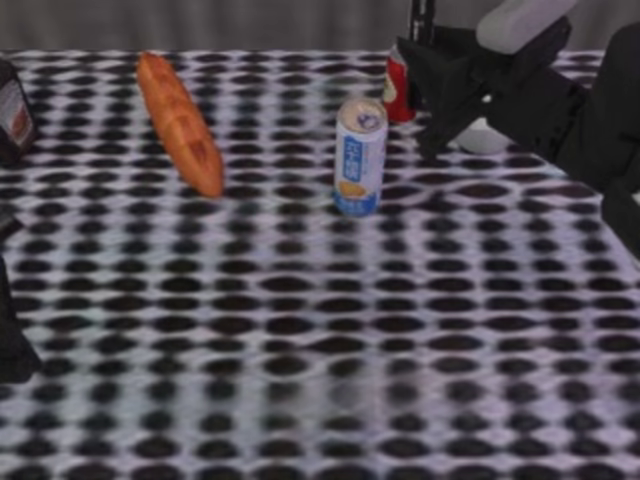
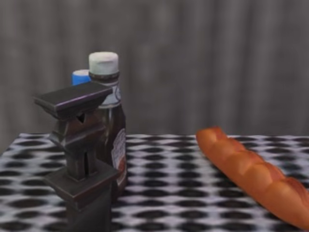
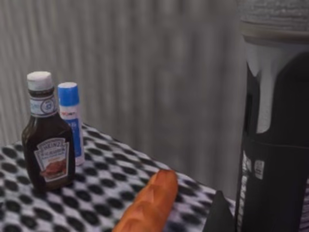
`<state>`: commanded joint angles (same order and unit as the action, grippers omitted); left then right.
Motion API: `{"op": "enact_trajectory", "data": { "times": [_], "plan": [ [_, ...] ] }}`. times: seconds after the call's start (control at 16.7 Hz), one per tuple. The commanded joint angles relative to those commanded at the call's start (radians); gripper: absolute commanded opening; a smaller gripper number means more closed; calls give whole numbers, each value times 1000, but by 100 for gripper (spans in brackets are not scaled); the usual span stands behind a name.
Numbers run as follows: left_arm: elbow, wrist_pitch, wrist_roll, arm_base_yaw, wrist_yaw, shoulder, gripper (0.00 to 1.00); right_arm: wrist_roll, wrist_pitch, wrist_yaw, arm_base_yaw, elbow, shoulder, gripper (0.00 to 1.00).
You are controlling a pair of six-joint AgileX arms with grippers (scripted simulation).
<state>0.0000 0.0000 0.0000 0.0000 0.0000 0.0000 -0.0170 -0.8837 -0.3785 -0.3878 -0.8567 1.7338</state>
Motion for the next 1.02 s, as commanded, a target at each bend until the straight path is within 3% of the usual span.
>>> {"op": "enact_trajectory", "data": {
  "times": [0.18,0.6,1.02],
  "plan": [
    [0,0,0,0,0,0,100,-4,12,18,-18,-2,-13,0],
    [0,0,0,0,0,0,100,-16,125,213,-227,31,-201,0],
    [0,0,0,0,0,0,100,-18,131,223,-237,30,-211,0]
  ]
}}
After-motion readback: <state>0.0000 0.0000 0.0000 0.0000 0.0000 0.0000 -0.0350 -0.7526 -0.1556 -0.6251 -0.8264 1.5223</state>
